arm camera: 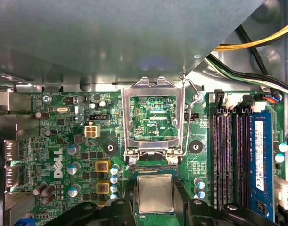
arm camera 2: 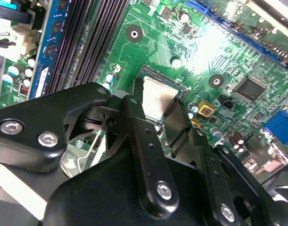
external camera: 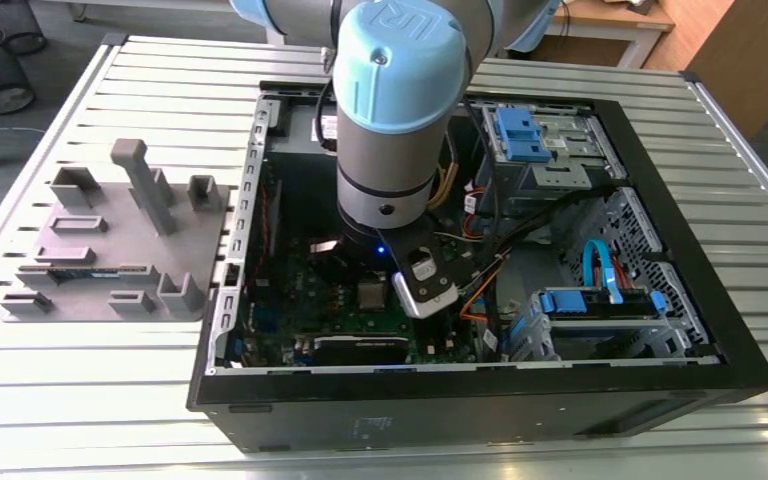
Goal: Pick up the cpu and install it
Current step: 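Place the cpu into insertion slot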
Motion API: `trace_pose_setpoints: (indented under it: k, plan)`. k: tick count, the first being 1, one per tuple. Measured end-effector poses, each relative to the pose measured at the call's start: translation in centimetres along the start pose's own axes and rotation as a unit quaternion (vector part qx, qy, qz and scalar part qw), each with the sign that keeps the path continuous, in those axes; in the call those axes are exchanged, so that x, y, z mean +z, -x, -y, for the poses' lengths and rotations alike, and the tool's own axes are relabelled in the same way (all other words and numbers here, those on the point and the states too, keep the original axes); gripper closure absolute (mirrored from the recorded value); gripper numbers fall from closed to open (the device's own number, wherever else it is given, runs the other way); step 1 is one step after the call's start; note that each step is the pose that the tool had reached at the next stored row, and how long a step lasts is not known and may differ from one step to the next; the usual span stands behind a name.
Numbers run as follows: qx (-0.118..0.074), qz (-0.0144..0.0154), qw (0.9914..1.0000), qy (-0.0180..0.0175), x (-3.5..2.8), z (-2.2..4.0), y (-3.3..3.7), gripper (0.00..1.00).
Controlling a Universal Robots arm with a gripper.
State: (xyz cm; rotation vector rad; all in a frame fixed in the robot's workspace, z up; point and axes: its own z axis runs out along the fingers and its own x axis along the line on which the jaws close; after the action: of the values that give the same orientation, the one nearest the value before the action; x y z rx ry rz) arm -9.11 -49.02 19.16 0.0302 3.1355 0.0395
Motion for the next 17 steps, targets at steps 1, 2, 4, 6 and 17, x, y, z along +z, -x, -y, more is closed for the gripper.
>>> trace_pose_setpoints:
  k: [1, 2, 4, 6, 17]
  plan:
    - [0.0, 0.0, 1.0, 0.0, 0.0, 0.0, 0.0, 0.55]
    - [0.0, 0.0, 1.0, 0.0, 0.01, 0.0, 0.0, 0.55]
    - [0.0, 0.0002, 1.0, -0.0001, 0.01, 0.0, 0.01, 0.57]
    - [0.0, 0.0, 1.0, -0.0001, 0.0, 0.0, 0.01, 0.57]
    - [0.0, 0.0001, 1.0, 0.0003, -0.17, -0.02, 0.0, 0.61]
